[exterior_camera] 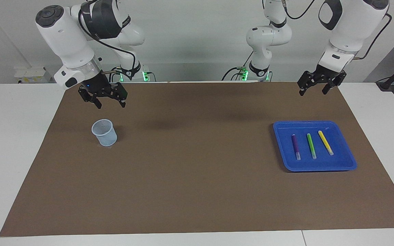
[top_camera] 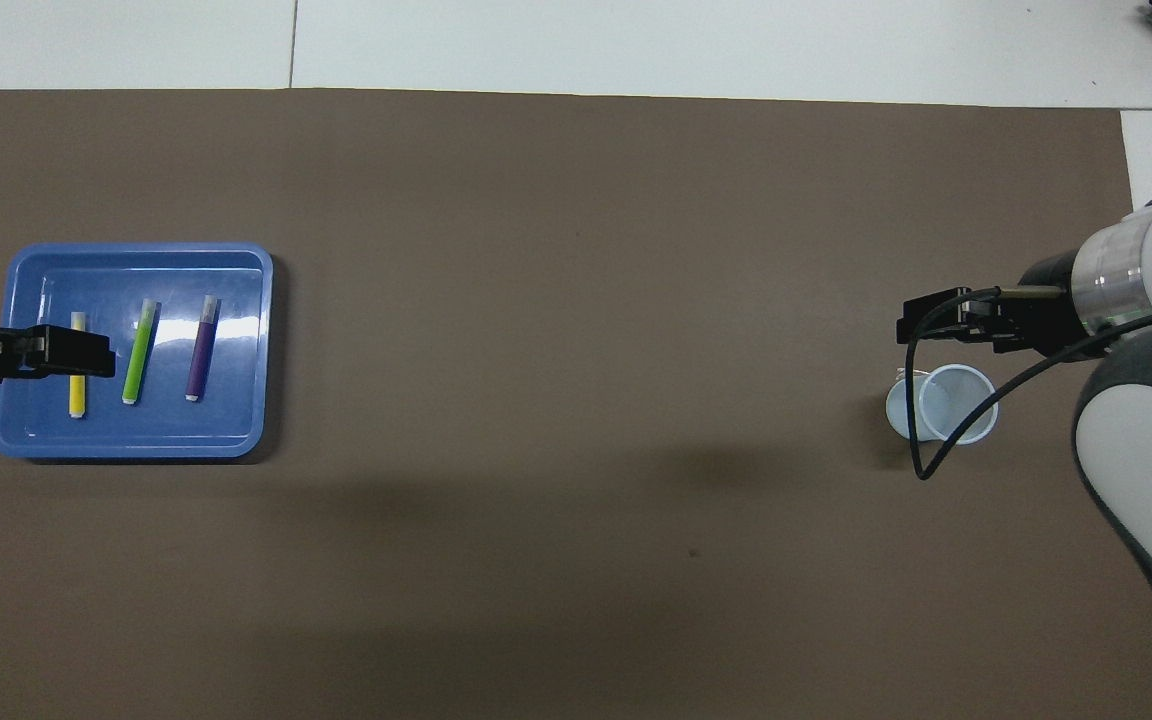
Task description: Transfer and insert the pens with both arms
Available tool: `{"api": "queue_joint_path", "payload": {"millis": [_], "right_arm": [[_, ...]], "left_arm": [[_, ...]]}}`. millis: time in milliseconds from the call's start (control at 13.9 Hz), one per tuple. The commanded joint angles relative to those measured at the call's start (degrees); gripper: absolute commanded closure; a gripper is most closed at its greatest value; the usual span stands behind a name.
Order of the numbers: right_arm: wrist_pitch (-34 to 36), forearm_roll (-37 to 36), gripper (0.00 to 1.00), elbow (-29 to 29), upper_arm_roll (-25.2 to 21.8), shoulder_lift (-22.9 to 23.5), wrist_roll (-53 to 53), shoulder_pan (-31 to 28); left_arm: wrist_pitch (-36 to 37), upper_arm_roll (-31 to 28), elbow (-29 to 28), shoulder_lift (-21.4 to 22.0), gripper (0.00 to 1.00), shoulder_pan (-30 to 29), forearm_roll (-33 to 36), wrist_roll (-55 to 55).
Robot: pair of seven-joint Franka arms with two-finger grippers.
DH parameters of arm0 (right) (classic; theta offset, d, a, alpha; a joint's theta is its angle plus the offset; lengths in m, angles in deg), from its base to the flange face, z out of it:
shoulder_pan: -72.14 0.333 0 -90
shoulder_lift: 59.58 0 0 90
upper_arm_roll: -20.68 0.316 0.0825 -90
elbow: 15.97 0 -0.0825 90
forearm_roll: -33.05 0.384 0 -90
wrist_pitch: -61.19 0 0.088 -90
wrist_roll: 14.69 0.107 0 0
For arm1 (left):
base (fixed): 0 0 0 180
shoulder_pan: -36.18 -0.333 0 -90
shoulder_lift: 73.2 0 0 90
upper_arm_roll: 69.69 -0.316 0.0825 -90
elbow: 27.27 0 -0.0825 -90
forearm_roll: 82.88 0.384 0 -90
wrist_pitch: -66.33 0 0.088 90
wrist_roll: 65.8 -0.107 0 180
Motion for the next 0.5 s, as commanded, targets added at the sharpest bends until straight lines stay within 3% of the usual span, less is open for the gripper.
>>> {"api": "queue_joint_path", "payload": {"millis": [0,431], "right_arm": [[-2.1,2.9,0.0,0.3,1.3,0.0,0.0,-0.3],[-8.4,13.1,0.0,2.3,5.5,-0.3,12.5,-0.3]], "left_arm": [[-5.7,-0.2,-4.6,0.3,0.0,0.1,-0.7,-0.9],[-11.2,-0.3,-6.5,-5.6,0.0,-0.3,-0.7,-6.3]]}}
